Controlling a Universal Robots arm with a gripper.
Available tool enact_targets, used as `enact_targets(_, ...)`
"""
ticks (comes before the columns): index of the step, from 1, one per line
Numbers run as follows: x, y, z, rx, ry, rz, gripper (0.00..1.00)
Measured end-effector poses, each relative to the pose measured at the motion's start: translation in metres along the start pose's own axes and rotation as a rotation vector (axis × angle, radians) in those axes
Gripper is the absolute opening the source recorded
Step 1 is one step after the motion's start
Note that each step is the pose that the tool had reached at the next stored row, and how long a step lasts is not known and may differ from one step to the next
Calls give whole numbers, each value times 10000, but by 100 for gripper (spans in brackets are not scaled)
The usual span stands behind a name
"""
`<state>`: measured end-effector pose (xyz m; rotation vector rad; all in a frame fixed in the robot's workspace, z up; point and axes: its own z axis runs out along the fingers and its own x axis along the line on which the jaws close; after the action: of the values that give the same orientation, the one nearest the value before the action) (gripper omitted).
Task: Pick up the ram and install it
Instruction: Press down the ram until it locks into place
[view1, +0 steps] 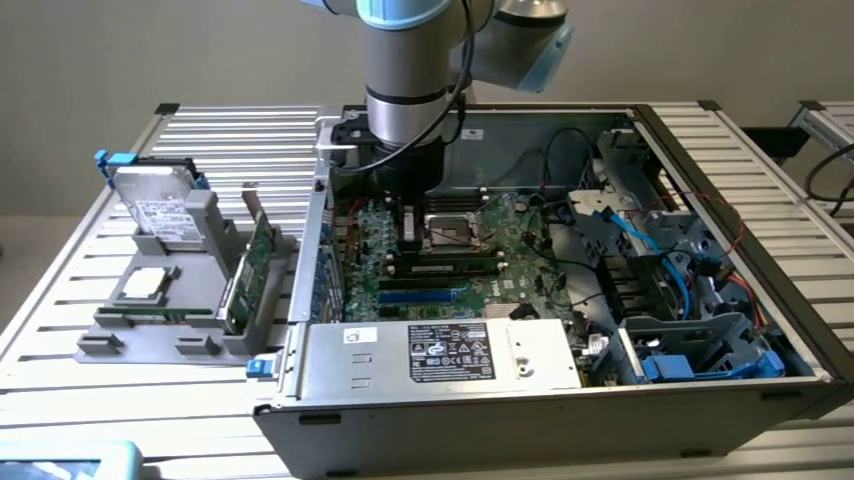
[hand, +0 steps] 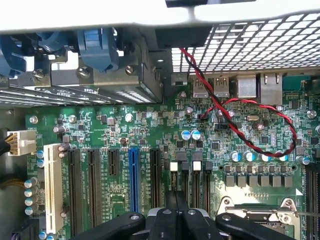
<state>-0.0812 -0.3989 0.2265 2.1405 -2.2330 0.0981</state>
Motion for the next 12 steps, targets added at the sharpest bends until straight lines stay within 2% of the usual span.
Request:
enact_targets(9,0,12,9,34,-3,-32,11)
enact_targets(12,6,9,-73,36,-3,-34,11)
